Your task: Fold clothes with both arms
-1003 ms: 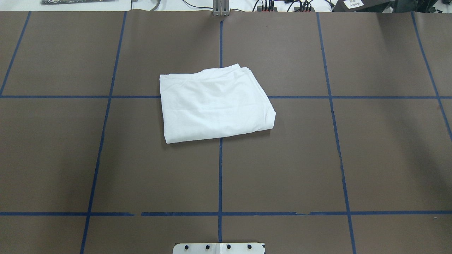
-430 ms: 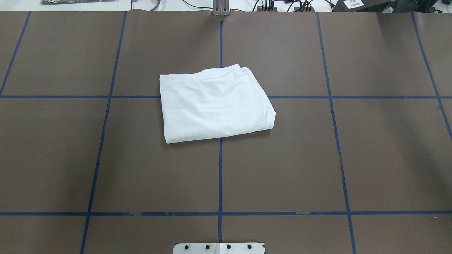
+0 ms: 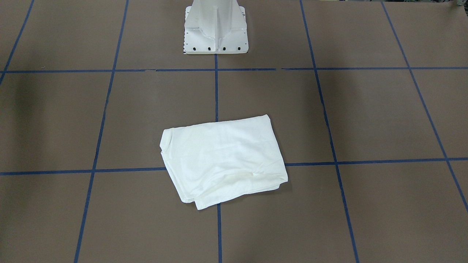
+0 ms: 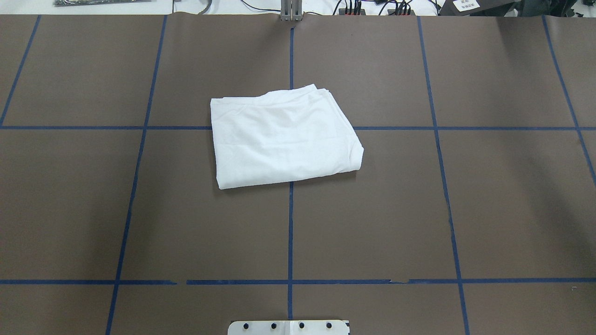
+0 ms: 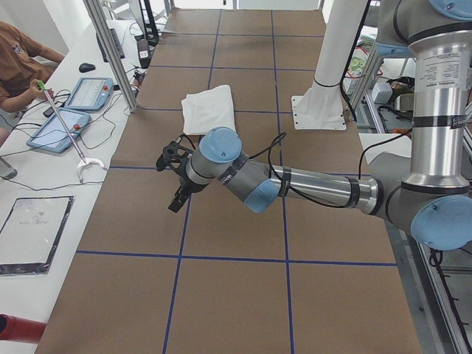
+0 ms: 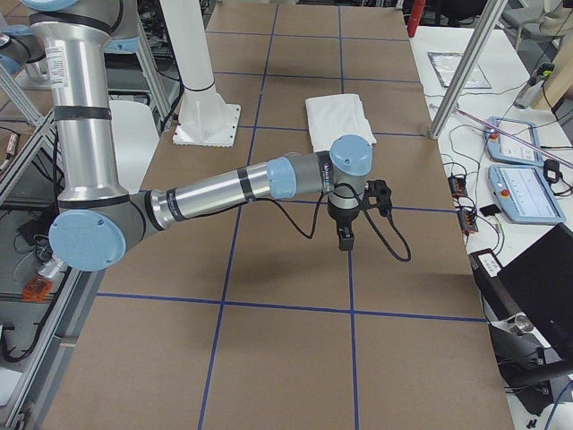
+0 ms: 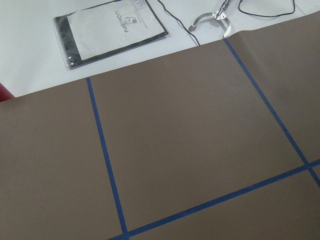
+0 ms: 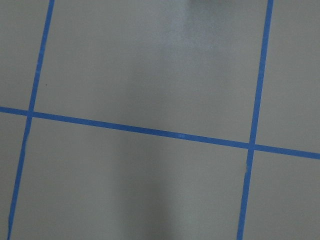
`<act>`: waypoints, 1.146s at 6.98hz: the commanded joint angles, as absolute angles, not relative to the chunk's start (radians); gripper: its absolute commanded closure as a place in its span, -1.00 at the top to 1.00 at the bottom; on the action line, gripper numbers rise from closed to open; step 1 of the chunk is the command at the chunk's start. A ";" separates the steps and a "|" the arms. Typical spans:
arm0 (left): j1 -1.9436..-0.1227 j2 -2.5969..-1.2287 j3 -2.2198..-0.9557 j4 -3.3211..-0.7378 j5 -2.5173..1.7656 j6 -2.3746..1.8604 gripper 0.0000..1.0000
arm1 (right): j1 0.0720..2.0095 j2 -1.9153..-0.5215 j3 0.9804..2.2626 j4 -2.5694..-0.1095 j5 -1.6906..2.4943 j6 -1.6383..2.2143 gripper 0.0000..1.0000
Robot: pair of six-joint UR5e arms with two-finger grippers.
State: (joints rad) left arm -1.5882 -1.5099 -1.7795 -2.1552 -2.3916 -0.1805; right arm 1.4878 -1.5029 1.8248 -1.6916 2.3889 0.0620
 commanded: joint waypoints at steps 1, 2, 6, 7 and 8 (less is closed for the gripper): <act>-1.588 -1.506 -1.781 -2.155 -2.405 -0.179 1.00 | 1.486 -1.502 1.827 -1.690 2.390 0.061 1.00; -1.586 -1.506 -1.781 -2.155 -2.405 -0.181 1.00 | 1.486 -1.502 1.825 -1.690 2.390 0.061 1.00; -1.571 -1.509 -1.783 -2.172 -2.448 -0.187 1.00 | 1.483 -1.506 1.819 -1.649 2.391 0.066 1.00; -1.569 -1.509 -1.782 -2.180 -2.448 -0.187 1.00 | 1.480 -1.515 1.812 -1.616 2.391 0.071 1.00; -1.565 -1.509 -1.782 -2.180 -2.448 -0.189 1.00 | 1.479 -1.514 1.809 -1.614 2.391 0.071 1.00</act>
State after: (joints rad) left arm -1.5693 -1.5093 -1.7827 -2.1751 -2.4478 -0.1872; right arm 1.4810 -1.5116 1.8141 -1.6309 2.3913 0.0685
